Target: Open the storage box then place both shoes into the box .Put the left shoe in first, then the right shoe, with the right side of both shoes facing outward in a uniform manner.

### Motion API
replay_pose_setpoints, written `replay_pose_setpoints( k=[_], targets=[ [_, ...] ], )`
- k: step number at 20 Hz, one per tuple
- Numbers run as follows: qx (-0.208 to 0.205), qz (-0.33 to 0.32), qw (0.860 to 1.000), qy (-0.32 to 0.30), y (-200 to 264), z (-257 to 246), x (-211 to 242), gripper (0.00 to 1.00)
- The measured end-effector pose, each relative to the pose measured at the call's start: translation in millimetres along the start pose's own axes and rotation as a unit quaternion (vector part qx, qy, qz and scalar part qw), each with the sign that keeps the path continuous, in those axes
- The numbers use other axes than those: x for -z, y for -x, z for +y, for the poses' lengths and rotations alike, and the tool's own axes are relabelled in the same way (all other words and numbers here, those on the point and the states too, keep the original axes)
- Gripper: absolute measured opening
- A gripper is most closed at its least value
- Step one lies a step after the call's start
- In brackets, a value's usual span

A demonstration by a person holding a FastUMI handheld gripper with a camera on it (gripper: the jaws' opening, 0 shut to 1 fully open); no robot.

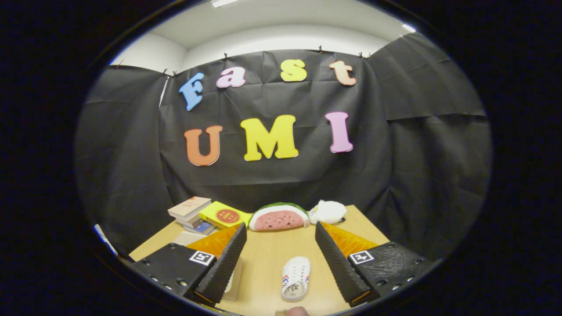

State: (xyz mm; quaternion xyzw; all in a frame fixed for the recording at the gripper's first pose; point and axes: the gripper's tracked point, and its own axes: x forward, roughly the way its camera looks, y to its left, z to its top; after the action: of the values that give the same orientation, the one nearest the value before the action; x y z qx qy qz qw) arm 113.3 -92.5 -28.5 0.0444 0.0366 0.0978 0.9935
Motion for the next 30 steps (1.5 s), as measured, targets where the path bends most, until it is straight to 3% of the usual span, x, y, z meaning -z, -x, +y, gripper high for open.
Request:
replay_pose_setpoints(
  k=[3,5,11,18,26,28,30],
  targets=[
    [-0.045,0.03,0.998,-0.012,-19,13,25,0.96],
    [-0.098,0.065,0.993,-0.027,-32,33,50,0.96],
    [-0.199,0.183,0.958,-0.094,-58,90,129,0.96],
    [-0.222,0.279,0.914,-0.193,-86,114,187,0.95],
    [-0.254,0.357,0.832,-0.34,-110,131,212,0.93],
    [-0.259,0.364,0.824,-0.349,-110,132,210,0.75],
    [-0.26,0.365,0.825,-0.344,-109,135,208,0.72]
  ],
)
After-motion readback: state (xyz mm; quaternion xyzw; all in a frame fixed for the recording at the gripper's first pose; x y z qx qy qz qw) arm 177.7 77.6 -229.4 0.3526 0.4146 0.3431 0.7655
